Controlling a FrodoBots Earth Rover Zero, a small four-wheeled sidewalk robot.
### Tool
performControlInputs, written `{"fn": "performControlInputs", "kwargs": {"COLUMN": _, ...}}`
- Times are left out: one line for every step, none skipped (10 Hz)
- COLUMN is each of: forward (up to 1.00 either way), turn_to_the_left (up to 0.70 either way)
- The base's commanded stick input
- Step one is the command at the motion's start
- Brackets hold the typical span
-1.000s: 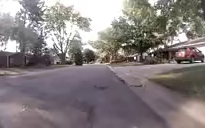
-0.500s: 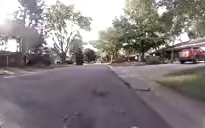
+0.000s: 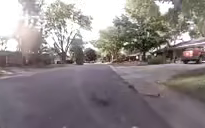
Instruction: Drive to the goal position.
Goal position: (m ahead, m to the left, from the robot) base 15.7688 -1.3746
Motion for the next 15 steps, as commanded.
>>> {"fn": "performControlInputs", "kwargs": {"forward": 0.85, "turn_to_the_left": 0.00}}
{"fn": "performControlInputs", "kwargs": {"forward": 0.85, "turn_to_the_left": 0.00}}
{"fn": "performControlInputs", "kwargs": {"forward": 0.85, "turn_to_the_left": 0.00}}
{"fn": "performControlInputs", "kwargs": {"forward": 0.85, "turn_to_the_left": 0.00}}
{"fn": "performControlInputs", "kwargs": {"forward": 0.85, "turn_to_the_left": 0.00}}
{"fn": "performControlInputs", "kwargs": {"forward": 0.85, "turn_to_the_left": 0.00}}
{"fn": "performControlInputs", "kwargs": {"forward": 0.85, "turn_to_the_left": 0.00}}
{"fn": "performControlInputs", "kwargs": {"forward": 0.85, "turn_to_the_left": 0.00}}
{"fn": "performControlInputs", "kwargs": {"forward": 0.85, "turn_to_the_left": 0.00}}
{"fn": "performControlInputs", "kwargs": {"forward": 0.85, "turn_to_the_left": 0.00}}
{"fn": "performControlInputs", "kwargs": {"forward": 0.85, "turn_to_the_left": 0.00}}
{"fn": "performControlInputs", "kwargs": {"forward": 0.85, "turn_to_the_left": 0.00}}
{"fn": "performControlInputs", "kwargs": {"forward": 0.85, "turn_to_the_left": 0.00}}
{"fn": "performControlInputs", "kwargs": {"forward": 0.85, "turn_to_the_left": 0.00}}
{"fn": "performControlInputs", "kwargs": {"forward": 0.85, "turn_to_the_left": 0.00}}
